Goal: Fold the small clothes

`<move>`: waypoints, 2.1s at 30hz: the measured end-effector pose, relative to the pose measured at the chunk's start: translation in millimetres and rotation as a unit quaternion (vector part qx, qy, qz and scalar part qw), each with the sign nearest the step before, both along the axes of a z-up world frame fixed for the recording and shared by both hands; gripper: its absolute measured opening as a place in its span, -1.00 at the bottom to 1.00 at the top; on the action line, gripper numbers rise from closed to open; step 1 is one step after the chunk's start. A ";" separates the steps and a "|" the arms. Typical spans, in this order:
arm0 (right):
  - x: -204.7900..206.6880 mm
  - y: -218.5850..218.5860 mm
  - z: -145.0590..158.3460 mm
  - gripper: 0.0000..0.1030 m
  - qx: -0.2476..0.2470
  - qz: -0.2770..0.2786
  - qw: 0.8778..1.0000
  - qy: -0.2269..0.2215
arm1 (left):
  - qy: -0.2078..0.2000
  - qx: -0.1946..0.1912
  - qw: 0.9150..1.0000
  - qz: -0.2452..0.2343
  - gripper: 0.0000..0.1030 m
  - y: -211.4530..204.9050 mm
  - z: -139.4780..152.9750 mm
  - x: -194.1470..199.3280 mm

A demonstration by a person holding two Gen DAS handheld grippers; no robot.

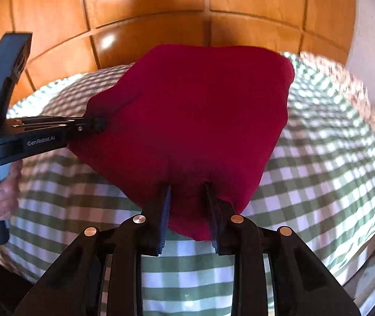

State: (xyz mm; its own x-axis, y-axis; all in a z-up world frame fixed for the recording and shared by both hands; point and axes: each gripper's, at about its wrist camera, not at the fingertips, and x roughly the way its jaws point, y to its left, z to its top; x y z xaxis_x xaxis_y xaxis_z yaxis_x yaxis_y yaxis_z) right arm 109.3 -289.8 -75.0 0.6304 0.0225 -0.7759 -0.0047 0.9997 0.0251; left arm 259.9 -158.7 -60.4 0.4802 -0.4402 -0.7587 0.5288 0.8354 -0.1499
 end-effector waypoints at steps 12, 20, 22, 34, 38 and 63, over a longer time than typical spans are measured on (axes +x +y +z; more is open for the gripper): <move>11.8 -41.0 59.5 -0.13 0.063 -0.044 0.996 -0.037 | -0.047 0.002 0.999 0.027 -0.51 3.5 31.6 -13.1; 70.0 -52.3 57.8 0.26 0.063 -0.092 0.993 -0.033 | -0.054 0.011 0.998 0.026 -0.50 -0.6 30.9 -4.1; 82.4 -52.0 58.9 0.26 0.058 -0.092 0.994 -0.034 | -0.054 0.014 0.998 0.024 -0.46 -2.0 28.6 -0.1; 160.1 -37.8 -0.4 0.28 -0.042 -0.074 0.996 0.033 | -0.001 -0.017 0.999 0.027 -0.40 0.4 -7.4 22.1; 150.3 -43.6 13.1 0.45 -0.013 -0.079 0.997 0.015 | 0.007 -0.032 0.999 0.042 -0.12 10.0 -2.5 21.0; -42.5 12.4 53.6 0.92 -0.072 -0.258 0.959 -0.093 | -0.104 0.001 0.977 0.185 0.94 51.4 45.9 -81.3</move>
